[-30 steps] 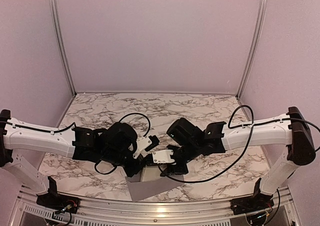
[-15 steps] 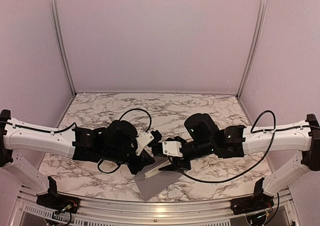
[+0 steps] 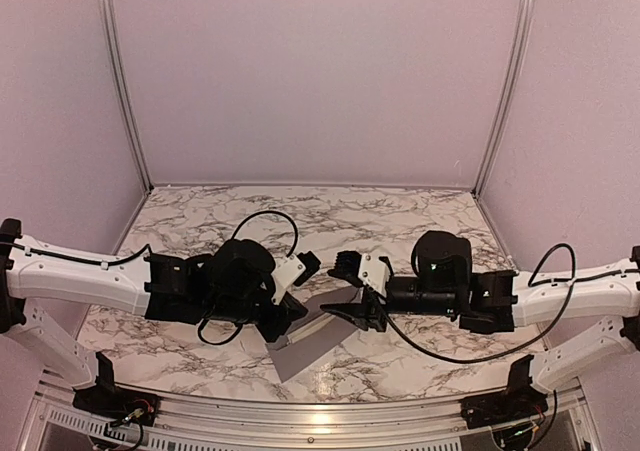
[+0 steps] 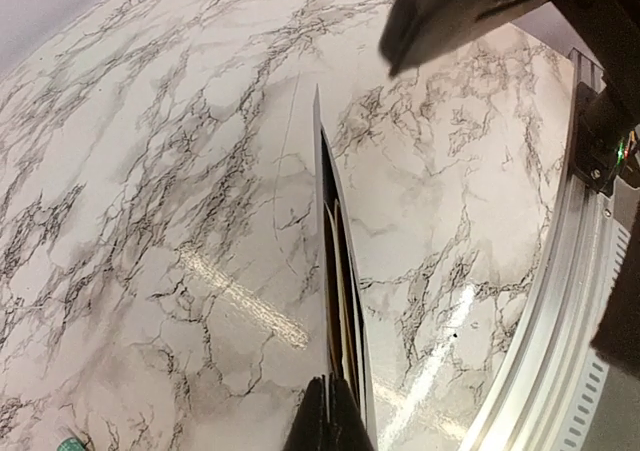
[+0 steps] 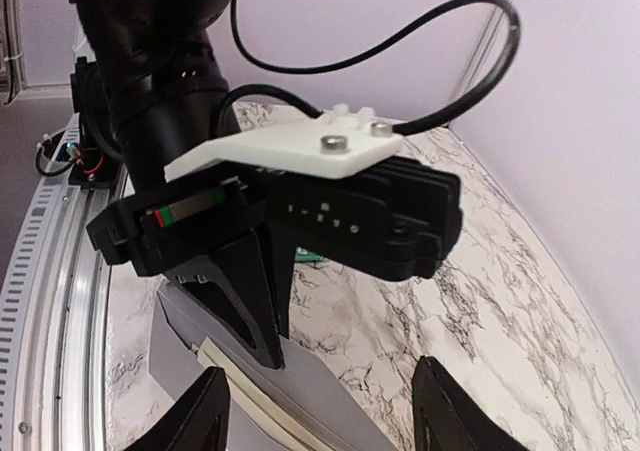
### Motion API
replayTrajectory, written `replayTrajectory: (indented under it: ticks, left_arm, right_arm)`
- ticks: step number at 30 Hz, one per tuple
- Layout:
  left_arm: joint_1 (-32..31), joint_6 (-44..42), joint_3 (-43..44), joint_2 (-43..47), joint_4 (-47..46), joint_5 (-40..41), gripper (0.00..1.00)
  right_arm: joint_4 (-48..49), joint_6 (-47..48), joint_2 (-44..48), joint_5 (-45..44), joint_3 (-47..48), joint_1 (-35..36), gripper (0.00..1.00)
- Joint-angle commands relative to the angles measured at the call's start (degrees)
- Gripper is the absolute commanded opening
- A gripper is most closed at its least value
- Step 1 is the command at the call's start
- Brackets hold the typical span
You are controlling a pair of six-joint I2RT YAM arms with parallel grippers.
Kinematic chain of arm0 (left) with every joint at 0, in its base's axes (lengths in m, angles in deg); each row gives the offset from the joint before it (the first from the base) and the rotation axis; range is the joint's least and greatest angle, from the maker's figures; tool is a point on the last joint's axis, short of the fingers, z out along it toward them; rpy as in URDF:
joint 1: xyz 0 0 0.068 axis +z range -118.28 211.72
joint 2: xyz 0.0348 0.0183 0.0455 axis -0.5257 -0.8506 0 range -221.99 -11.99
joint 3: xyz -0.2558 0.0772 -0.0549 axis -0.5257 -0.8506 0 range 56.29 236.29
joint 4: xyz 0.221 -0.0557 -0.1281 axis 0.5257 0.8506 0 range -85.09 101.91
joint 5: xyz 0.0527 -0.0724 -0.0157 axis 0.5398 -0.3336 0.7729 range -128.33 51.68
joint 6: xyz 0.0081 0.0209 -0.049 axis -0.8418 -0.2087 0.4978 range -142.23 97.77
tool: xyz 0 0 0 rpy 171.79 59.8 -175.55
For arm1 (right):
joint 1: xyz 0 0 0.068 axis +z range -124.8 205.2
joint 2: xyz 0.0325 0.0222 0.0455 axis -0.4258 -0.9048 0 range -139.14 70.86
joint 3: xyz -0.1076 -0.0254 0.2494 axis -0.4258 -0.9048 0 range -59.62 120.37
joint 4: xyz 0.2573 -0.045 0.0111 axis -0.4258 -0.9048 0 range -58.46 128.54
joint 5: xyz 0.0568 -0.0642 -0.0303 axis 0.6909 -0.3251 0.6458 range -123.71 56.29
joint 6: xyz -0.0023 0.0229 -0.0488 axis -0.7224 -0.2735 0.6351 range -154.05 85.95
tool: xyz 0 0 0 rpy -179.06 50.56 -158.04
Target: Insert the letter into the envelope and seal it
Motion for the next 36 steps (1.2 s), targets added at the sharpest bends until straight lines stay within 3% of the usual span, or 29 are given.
replayTrajectory:
  ticks: [1,4,7,13,21,26,36]
  left_arm:
    - [0.32,1.29,2.79,0.81,-1.98,7.21,0.00]
    - [0.35,1.07,3.43,1.13,-2.30,9.66,0.00]
    - [0.44,1.03,3.74,1.32,-3.06,12.14,0.00]
    - [0.65,2.30,4.11,0.96,-4.70,16.85,0.00]
    - [1.05,3.34,5.99,-1.10,-4.93,16.32,0.00]
    - [1.05,3.33,6.40,-1.46,-4.97,16.16,0.00]
    - [1.00,3.04,6.15,-1.86,-6.98,13.97,0.00]
  right_arm:
    - [9.94,-13.01,3.90,-12.83,-0.51,0.17,0.57]
    - [10.16,-17.73,4.89,-18.20,-1.03,0.18,0.55]
    - [10.63,-21.24,4.49,-17.68,-1.37,0.16,0.53]
    - [13.44,-28.13,5.03,-19.56,-4.43,0.17,0.42]
    - [15.43,-27.76,-1.00,-13.86,-3.66,0.18,0.33]
    - [17.90,-28.30,-6.98,-10.16,-1.51,0.13,0.19]
    - [20.16,-27.74,-12.56,-13.32,1.18,0.16,0.09]
